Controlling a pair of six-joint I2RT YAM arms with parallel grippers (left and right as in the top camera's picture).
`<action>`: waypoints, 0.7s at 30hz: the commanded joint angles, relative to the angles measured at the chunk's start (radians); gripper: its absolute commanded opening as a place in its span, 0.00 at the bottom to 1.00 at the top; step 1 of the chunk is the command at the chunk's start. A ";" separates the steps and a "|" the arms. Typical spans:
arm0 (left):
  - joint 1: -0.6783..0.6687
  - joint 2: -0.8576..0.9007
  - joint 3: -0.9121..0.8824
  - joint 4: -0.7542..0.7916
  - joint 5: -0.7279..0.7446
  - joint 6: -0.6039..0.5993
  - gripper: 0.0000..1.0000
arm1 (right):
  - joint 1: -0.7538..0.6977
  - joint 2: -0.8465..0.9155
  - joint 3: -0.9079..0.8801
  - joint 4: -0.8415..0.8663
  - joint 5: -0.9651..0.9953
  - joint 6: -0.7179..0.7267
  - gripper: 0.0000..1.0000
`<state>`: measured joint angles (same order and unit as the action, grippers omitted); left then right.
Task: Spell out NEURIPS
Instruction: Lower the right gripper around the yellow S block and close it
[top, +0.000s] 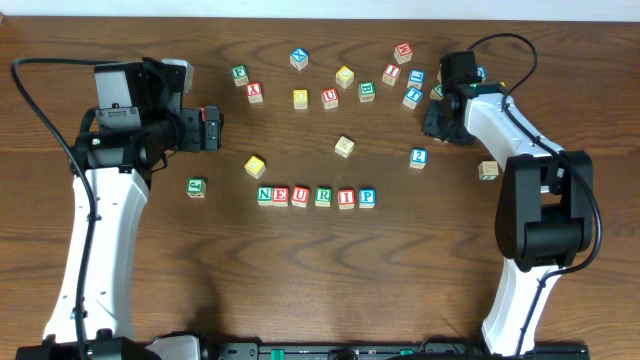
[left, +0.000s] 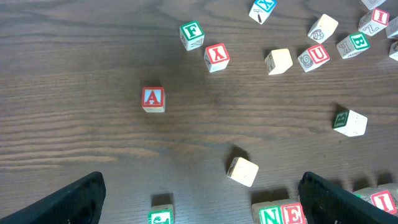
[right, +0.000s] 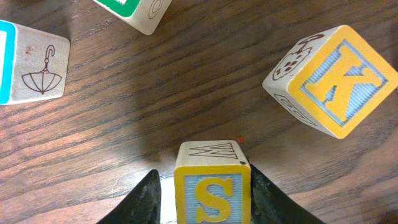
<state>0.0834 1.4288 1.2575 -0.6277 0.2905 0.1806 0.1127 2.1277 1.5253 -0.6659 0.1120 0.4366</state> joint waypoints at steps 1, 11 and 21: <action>0.003 -0.004 0.023 0.000 0.012 -0.002 0.98 | 0.007 0.003 0.018 -0.003 0.013 0.003 0.35; 0.003 -0.004 0.023 0.000 0.012 -0.002 0.98 | 0.007 0.003 0.018 -0.004 0.013 0.003 0.31; 0.003 -0.004 0.023 0.000 0.012 -0.002 0.98 | 0.007 0.003 0.018 -0.004 0.013 0.003 0.28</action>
<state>0.0837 1.4288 1.2575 -0.6273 0.2905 0.1806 0.1127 2.1277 1.5253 -0.6685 0.1120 0.4366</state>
